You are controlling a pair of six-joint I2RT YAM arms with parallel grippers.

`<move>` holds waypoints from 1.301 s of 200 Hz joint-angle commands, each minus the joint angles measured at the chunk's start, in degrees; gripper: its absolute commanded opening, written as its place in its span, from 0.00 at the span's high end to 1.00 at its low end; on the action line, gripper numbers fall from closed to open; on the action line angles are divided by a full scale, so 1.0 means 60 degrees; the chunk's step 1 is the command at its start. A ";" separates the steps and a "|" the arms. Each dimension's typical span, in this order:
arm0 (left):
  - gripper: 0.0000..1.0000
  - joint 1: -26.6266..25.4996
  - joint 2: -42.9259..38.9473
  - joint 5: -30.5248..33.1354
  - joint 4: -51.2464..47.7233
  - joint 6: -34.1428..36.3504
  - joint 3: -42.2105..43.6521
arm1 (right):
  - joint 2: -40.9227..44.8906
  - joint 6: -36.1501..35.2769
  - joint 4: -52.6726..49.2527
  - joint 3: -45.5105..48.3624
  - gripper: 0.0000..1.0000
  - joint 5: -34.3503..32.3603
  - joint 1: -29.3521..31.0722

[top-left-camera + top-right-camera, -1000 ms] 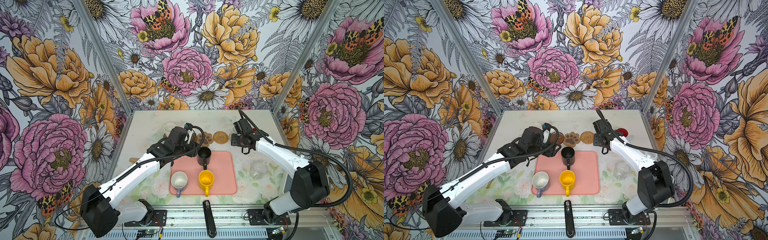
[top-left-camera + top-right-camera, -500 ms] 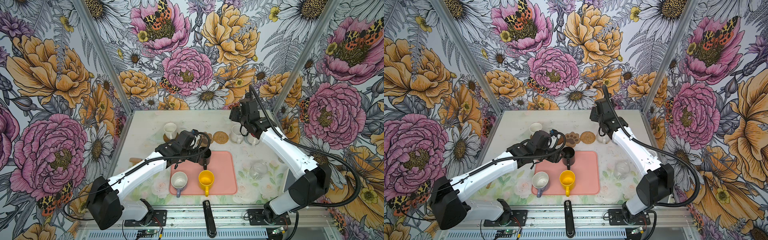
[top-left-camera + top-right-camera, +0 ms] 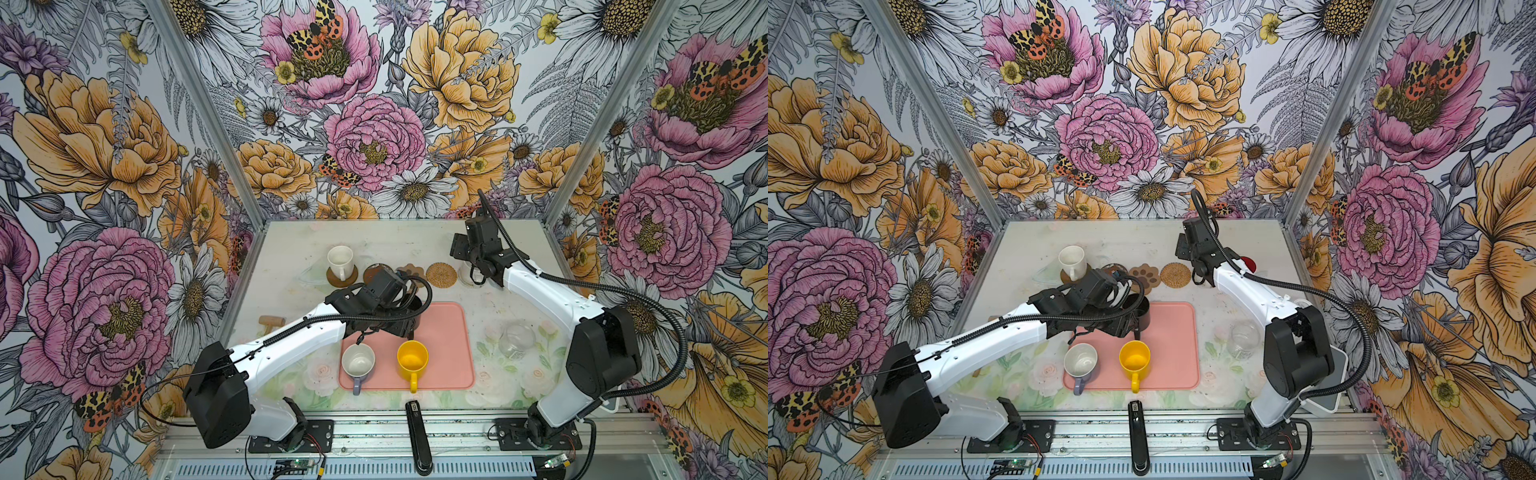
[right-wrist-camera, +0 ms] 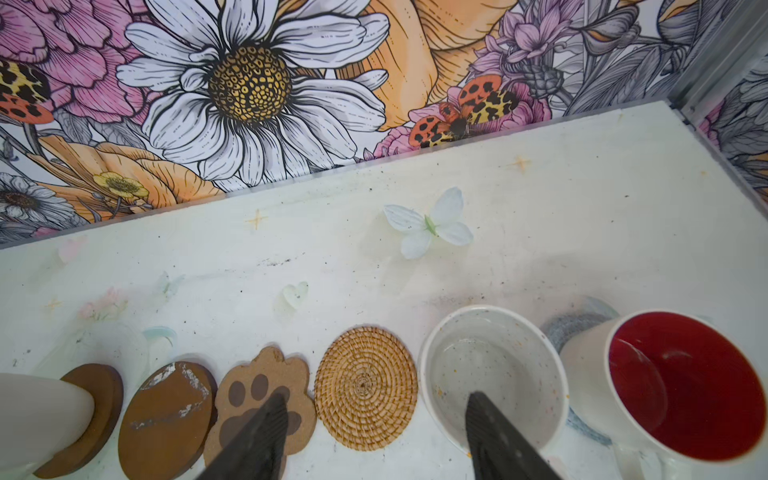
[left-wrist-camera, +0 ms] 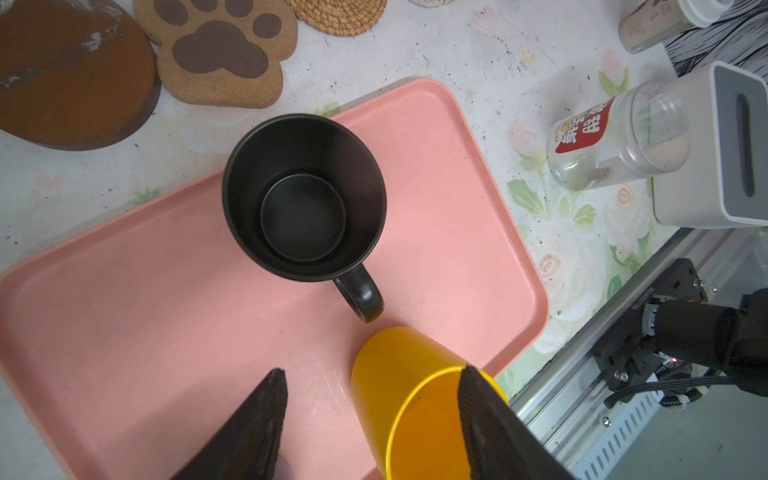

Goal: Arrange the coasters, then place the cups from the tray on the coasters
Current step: 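Raise the right gripper while the left gripper moves over the black mug, then lower the left gripper onto the black mug on the tray and grasp it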

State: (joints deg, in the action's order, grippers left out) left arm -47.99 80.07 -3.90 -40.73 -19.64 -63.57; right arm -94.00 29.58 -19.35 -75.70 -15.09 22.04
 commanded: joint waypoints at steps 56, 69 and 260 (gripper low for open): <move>0.32 -0.0102 0.0858 0.0099 -0.0182 -0.0515 -0.0483 | 0.0083 0.0238 0.0954 0.0235 0.30 0.0063 -0.0165; 0.32 -0.0103 0.1010 0.0009 -0.0184 -0.0549 -0.0567 | 0.0160 0.0270 0.1133 0.0383 0.30 0.0060 -0.0170; 0.31 0.0014 0.2926 -0.0284 -0.0172 -0.1266 -0.1299 | 0.0234 0.0511 0.1396 0.0792 0.30 0.0064 -0.0421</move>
State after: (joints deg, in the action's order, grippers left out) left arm -48.25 96.88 -4.82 -42.00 -25.65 -69.67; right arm -93.82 31.99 -12.75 -71.40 -14.13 19.86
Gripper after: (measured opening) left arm 0.689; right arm 0.700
